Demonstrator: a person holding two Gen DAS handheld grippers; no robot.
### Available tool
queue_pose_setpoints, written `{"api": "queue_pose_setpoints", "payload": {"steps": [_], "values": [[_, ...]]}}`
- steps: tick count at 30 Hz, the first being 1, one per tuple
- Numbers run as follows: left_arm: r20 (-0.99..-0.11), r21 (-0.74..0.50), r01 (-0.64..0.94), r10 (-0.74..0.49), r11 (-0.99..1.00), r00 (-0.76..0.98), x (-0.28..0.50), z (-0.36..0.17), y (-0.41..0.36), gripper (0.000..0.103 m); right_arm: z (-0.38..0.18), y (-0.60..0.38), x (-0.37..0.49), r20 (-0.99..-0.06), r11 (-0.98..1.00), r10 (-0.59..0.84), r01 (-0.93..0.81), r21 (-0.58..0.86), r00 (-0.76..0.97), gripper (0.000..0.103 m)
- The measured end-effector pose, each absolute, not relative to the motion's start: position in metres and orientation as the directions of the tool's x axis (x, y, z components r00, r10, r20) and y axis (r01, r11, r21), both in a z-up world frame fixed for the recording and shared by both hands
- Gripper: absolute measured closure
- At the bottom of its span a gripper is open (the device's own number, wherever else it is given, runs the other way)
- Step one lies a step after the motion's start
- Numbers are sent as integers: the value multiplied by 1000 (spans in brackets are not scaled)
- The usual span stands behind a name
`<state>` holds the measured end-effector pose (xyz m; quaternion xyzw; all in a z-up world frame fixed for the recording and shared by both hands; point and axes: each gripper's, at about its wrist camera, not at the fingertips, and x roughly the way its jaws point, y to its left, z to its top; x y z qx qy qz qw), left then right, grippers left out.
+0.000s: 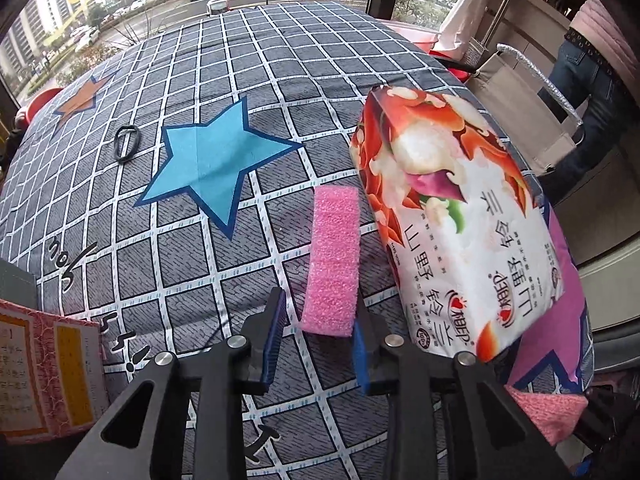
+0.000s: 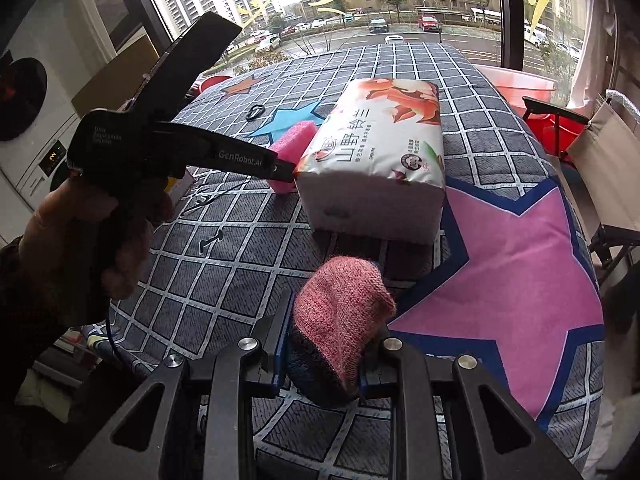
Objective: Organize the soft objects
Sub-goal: 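Grasp the pink foam sponge with the left gripper while right gripper grasps the pink-red knitted sock, then hold the pink sponge and knitted sock raised in both grippers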
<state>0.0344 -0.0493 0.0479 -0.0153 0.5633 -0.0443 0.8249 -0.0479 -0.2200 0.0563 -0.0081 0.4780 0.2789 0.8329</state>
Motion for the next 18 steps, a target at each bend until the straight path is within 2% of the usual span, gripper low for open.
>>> {"api": "queue_pose_setpoints", "payload": {"steps": [1,5,10,14,15,18], "values": [[-930,-84,45,-95,995,354,35,44,-48,82,53,-219,-47,-804,846,455,-467,257,382,78],[-920,-84,13,-83,996,382,13,49,-37,82,46,-213,-53,-808,843,460,-466,268,368,78],[-911,-56,-2,-50,998,410,-73,68,-16,82,56,-199,-73,-784,790,523,-537,298,334,78],[-944,-77,-61,-54,995,325,-120,41,4,82,38,-184,-84,-834,805,451,-548,227,317,77],[-921,-78,-59,-49,995,387,-129,42,5,81,37,-181,-88,-827,811,441,-549,201,349,77],[-906,15,-37,30,999,422,-136,42,-8,81,36,-174,-93,-822,819,411,-555,144,394,77]]}}
